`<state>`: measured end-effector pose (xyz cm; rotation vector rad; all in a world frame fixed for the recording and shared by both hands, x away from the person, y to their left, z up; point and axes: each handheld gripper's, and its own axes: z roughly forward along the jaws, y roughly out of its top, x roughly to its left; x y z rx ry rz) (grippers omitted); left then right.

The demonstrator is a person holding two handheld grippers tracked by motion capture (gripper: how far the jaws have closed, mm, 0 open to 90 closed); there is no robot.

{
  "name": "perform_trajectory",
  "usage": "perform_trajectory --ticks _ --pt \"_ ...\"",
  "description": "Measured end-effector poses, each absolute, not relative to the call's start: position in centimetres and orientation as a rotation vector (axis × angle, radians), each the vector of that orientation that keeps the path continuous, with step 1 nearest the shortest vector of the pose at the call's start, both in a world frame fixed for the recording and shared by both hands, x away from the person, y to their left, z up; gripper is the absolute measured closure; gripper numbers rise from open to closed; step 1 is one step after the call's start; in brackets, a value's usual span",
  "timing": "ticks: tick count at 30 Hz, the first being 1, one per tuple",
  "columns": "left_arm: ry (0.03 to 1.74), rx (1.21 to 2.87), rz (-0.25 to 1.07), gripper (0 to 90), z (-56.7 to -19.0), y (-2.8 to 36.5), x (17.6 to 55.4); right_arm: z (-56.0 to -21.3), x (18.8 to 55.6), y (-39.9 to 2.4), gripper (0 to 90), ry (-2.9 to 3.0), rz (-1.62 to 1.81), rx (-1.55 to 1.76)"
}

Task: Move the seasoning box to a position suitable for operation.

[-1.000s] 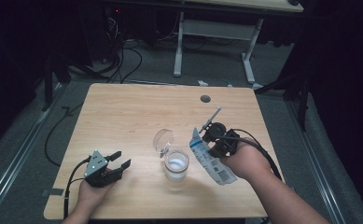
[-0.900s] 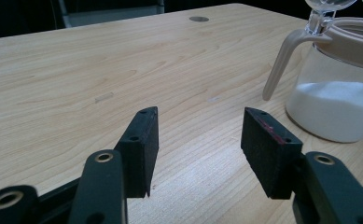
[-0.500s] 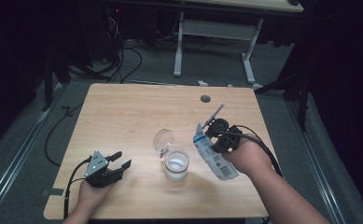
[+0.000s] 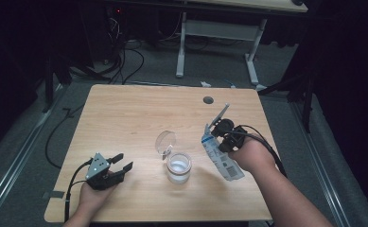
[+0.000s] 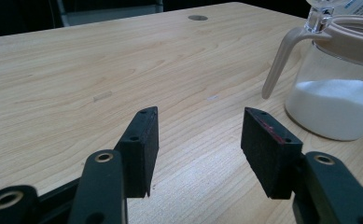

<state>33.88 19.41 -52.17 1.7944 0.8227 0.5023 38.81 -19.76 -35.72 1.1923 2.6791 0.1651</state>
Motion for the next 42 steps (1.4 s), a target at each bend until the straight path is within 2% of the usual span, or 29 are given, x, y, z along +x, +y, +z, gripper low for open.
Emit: perform_trajectory --ticks 27,42 --pt "0.816 1.799 0.494 46.7 -52.3 19.3 33.9 -38.4 40.4 -23.6 90.0 2.613 0.123 1.302" --pt "0.819 1.794 0.501 46.7 -52.2 19.4 33.9 -37.9 39.5 -25.0 90.0 2.521 0.274 1.331"
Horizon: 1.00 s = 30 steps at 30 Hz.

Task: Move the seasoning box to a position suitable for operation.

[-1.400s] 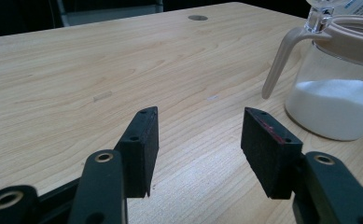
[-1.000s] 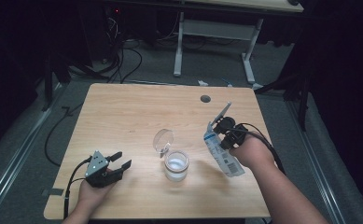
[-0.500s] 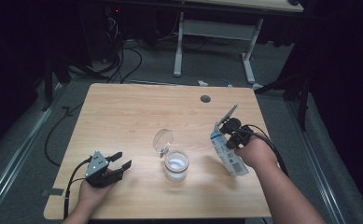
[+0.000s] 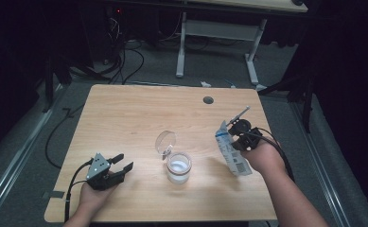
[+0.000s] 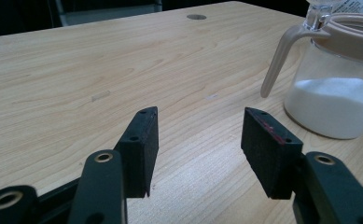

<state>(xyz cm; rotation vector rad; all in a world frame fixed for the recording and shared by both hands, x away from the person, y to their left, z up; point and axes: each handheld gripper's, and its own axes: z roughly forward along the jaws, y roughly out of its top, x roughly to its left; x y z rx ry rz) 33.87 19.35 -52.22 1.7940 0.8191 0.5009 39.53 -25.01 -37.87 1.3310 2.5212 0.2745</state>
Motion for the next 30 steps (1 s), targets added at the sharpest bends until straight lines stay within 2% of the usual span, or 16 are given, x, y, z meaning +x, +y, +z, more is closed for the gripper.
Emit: perform_trajectory --ticks 30 --pt "0.829 1.790 0.502 46.7 -52.2 19.6 34.0 -38.1 38.2 -25.9 90.0 2.425 0.457 1.365"
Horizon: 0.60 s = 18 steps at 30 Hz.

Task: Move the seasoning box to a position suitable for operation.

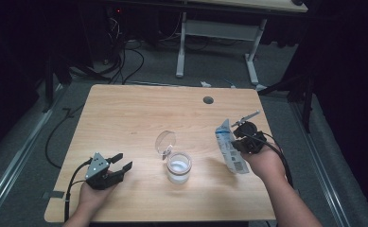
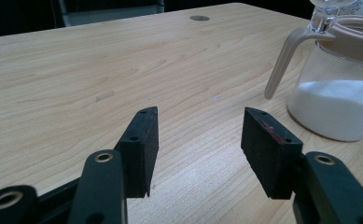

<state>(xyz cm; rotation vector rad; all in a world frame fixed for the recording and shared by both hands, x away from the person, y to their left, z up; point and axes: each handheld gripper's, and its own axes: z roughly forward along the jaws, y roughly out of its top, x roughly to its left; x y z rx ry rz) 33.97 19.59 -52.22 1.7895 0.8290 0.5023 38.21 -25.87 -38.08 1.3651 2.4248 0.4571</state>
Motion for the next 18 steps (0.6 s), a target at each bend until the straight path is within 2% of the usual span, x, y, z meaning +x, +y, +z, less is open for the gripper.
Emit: perform_trajectory --ticks 18 --pt "0.829 1.788 0.493 46.7 -52.25 19.62 33.97 -37.97 37.25 -26.57 90.0 2.330 0.577 1.377"
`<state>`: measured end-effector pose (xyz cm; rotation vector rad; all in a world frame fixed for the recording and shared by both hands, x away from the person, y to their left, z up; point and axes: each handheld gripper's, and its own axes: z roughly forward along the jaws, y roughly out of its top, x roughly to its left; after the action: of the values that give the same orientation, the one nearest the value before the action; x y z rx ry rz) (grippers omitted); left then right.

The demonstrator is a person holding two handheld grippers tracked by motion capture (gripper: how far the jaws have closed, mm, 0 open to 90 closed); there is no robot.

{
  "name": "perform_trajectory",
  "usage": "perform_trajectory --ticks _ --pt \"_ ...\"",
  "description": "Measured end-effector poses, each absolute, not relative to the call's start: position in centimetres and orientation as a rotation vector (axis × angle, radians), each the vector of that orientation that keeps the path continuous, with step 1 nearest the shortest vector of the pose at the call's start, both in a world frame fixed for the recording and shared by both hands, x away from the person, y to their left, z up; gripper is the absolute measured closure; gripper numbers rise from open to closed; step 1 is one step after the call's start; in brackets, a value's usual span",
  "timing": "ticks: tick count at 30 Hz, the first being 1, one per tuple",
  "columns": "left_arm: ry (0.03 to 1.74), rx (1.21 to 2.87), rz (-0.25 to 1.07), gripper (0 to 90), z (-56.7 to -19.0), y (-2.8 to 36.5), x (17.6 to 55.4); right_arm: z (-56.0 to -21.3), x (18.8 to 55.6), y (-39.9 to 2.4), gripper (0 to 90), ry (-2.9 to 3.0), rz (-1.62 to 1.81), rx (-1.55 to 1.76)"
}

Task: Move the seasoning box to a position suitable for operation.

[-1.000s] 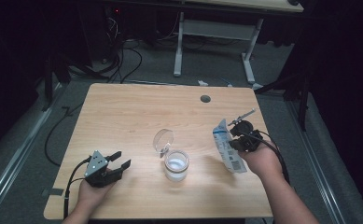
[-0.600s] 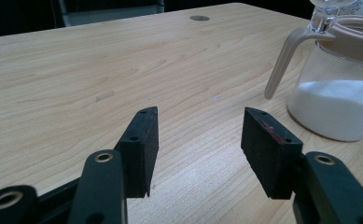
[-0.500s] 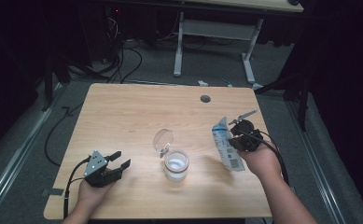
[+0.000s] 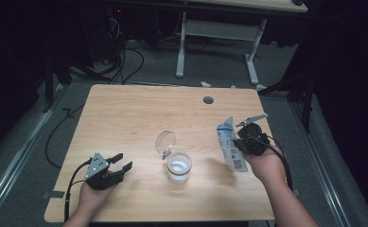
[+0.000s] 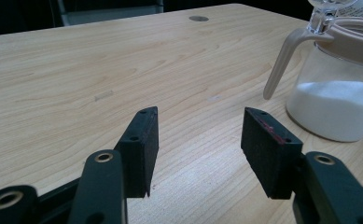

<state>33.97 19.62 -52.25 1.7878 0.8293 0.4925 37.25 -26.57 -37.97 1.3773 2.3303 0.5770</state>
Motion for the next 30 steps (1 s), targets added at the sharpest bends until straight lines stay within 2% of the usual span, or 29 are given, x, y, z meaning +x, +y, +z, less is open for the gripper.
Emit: perform_trajectory --ticks 16,30 --pt "0.831 1.780 0.494 46.6 -52.2 19.6 33.9 -38.2 36.1 -26.7 90.0 2.298 0.638 1.340" --pt "0.833 1.779 0.492 46.6 -52.2 19.6 34.0 -39.9 35.2 -27.6 90.0 2.254 0.720 1.376"
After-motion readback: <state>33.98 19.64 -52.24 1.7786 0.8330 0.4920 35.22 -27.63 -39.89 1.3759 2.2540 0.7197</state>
